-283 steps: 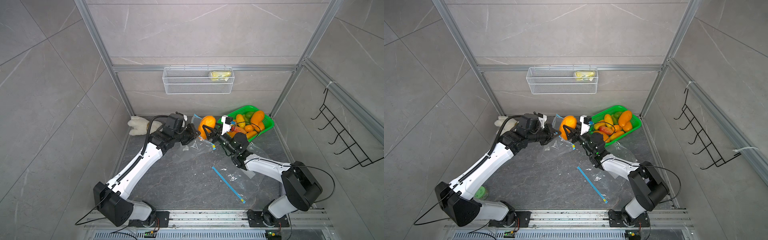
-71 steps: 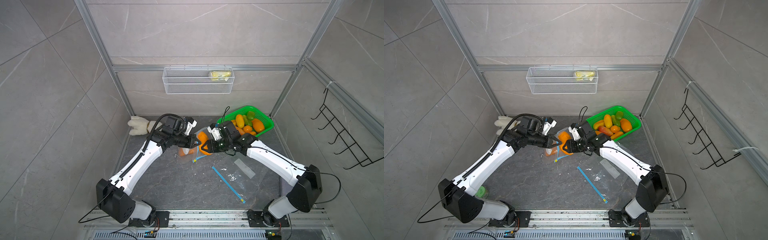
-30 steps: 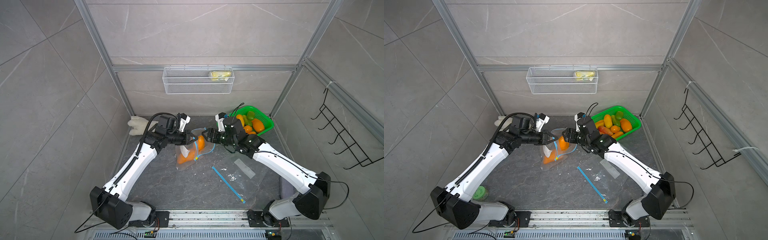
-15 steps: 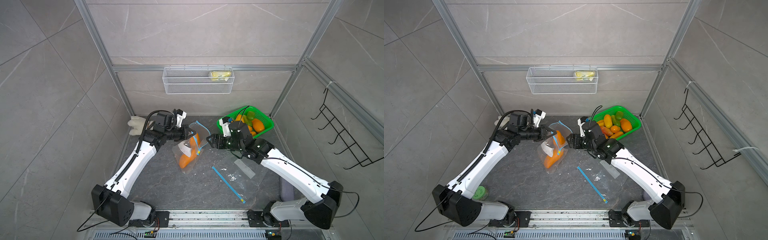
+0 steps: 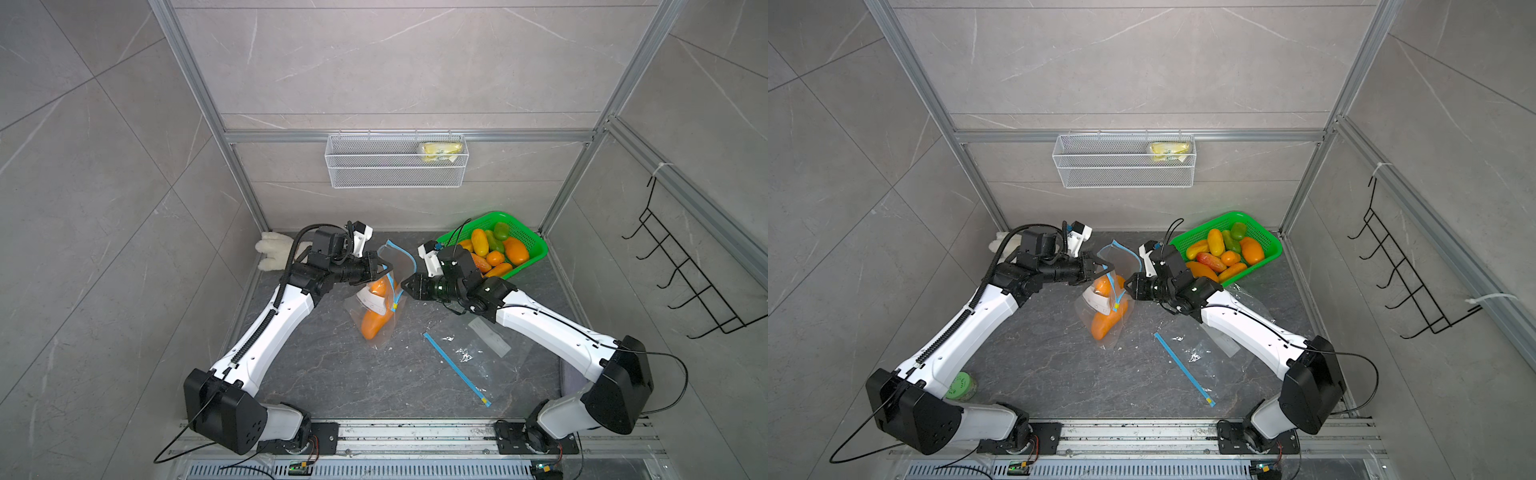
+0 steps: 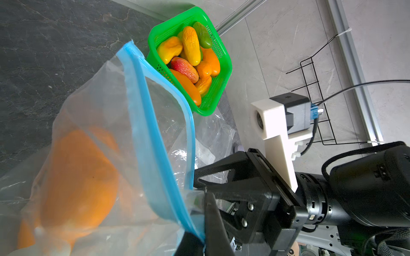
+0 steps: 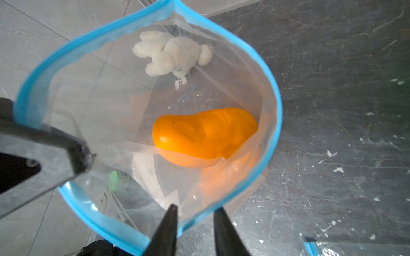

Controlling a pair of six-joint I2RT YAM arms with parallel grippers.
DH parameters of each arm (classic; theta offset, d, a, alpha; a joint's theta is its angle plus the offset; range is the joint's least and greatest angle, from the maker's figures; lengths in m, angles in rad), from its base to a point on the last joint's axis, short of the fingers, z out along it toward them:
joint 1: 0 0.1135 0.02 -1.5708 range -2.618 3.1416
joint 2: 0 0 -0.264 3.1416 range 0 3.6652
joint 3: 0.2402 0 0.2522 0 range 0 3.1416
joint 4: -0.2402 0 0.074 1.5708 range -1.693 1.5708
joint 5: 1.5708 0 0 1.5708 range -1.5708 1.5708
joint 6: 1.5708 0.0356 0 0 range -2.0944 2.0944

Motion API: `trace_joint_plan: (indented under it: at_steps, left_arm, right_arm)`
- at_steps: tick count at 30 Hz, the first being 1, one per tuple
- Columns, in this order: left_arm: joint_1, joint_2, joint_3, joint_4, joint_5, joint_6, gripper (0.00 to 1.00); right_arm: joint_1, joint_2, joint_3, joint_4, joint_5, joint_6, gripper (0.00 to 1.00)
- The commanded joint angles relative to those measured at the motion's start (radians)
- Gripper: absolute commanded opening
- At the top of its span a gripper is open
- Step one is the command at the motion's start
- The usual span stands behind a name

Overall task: Place the mango in a zip-top bag and seal the zipper
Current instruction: Adjust the zipper food storage bag at the center of the board.

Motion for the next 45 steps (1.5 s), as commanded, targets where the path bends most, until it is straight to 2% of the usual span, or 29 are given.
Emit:
trace_joint_plan:
  at_steps: [1, 8, 13, 14, 15, 16, 20, 26, 36, 38, 45]
  left_arm:
    - [0.001, 0.008, -0.011, 0.036, -0.006, -0.015, 0.01]
    - [0.002, 0.009, -0.012, -0.001, -0.024, -0.012, 0.01]
    - [0.002, -0.006, -0.034, 0.000, -0.037, -0.006, 0.01]
    - [0.002, -0.006, -0.036, -0.002, -0.043, -0.006, 0.01]
    - [0.002, -0.005, -0.035, -0.003, -0.043, -0.005, 0.01]
    - [0.002, -0.003, -0.035, -0.002, -0.043, -0.006, 0.01]
    - [0.002, 0.004, -0.032, 0.010, -0.024, -0.017, 0.01]
    - [0.002, -0.015, -0.028, 0.016, -0.016, -0.023, 0.01]
    - [0.004, -0.024, 0.025, -0.035, -0.040, -0.006, 0.01]
    - [0.003, -0.023, 0.022, -0.033, -0.039, -0.009, 0.00]
    - [0.007, -0.024, 0.027, -0.047, -0.043, 0.003, 0.00]
  right_arm:
    - [0.005, -0.008, 0.026, 0.019, -0.009, -0.020, 0.17]
    - [0.005, -0.040, 0.059, -0.069, 0.041, -0.084, 0.09]
    - [0.005, -0.031, 0.098, -0.133, 0.074, -0.108, 0.07]
    - [0.005, -0.030, 0.102, -0.149, 0.089, -0.107, 0.09]
    - [0.005, -0.030, 0.107, -0.167, 0.109, -0.109, 0.19]
    - [0.005, -0.031, 0.105, -0.171, 0.125, -0.105, 0.34]
    - [0.004, -0.004, 0.100, -0.156, 0.126, -0.096, 0.56]
    - [0.002, 0.111, 0.170, -0.157, 0.100, -0.081, 0.58]
    - [-0.005, 0.183, 0.205, -0.163, 0.120, -0.047, 0.50]
    - [-0.005, 0.196, 0.208, -0.180, 0.133, -0.047, 0.56]
    - [-0.005, 0.184, 0.196, -0.170, 0.145, -0.039, 0.60]
